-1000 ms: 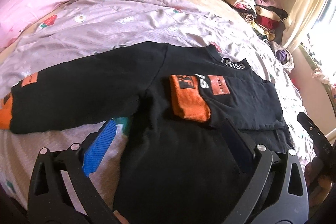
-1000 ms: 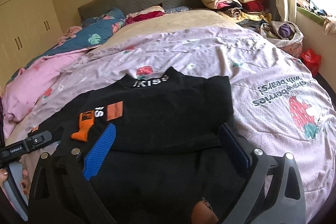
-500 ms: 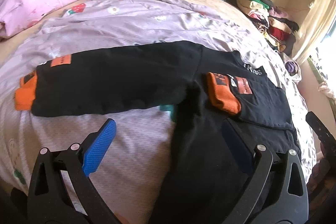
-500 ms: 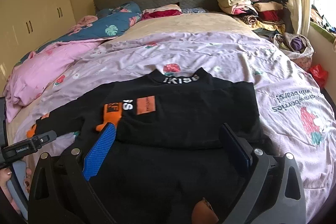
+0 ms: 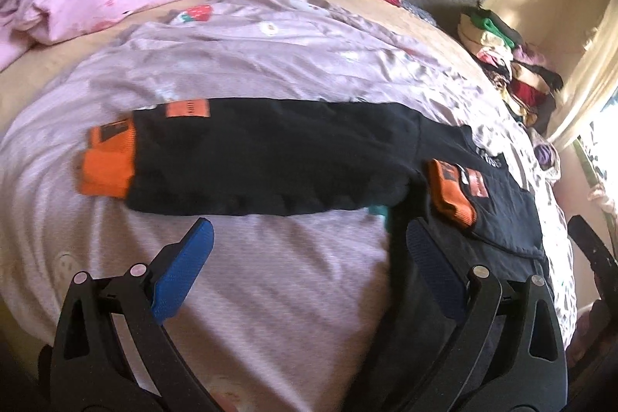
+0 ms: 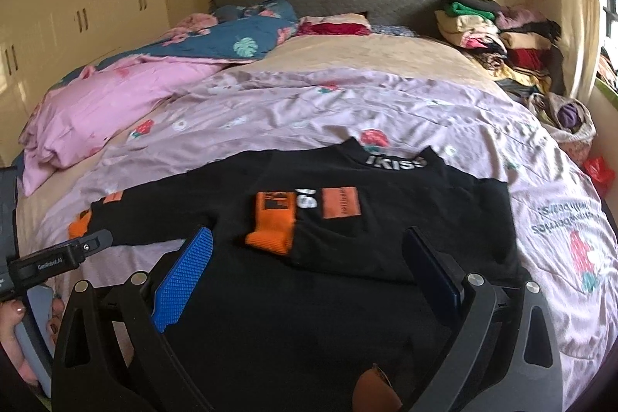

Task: Fold small clothes
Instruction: 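Move the left tool to the orange cuff of the other sleeve, then close the left tool on the orange cuff and lift it, then carry the cuff with the left tool across the shirt body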

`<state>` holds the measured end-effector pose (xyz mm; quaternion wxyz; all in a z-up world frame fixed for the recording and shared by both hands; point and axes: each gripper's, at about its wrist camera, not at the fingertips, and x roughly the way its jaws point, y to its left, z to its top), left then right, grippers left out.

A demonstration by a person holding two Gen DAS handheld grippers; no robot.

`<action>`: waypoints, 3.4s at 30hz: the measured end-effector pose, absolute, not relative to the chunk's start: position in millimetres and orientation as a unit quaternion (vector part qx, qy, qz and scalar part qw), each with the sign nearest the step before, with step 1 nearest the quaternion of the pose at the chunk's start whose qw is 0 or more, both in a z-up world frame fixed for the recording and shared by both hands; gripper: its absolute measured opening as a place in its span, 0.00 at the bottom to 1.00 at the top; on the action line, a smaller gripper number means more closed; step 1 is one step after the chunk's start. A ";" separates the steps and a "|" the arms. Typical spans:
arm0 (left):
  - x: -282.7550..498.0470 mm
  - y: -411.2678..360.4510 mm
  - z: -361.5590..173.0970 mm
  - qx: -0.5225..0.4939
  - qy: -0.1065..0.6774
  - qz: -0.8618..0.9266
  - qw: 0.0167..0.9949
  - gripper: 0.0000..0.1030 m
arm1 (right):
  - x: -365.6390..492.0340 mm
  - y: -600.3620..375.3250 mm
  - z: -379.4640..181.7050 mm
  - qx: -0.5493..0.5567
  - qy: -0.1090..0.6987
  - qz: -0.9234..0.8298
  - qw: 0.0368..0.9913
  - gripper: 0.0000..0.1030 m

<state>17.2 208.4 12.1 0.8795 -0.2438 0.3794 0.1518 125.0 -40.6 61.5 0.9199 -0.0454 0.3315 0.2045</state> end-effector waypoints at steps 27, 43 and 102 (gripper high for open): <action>-38.8 304.7 -20.9 -0.345 0.347 0.226 0.842 0.91 | 84.4 92.7 30.5 -0.139 0.346 0.304 0.877 0.95; -30.1 341.3 -38.3 -0.394 0.318 0.262 0.822 0.24 | 80.9 106.7 3.4 -0.143 0.371 0.319 0.860 0.95; 95.3 128.4 126.5 -0.223 0.256 0.069 0.938 0.03 | 168.9 -166.8 43.6 0.052 0.327 0.162 0.929 0.95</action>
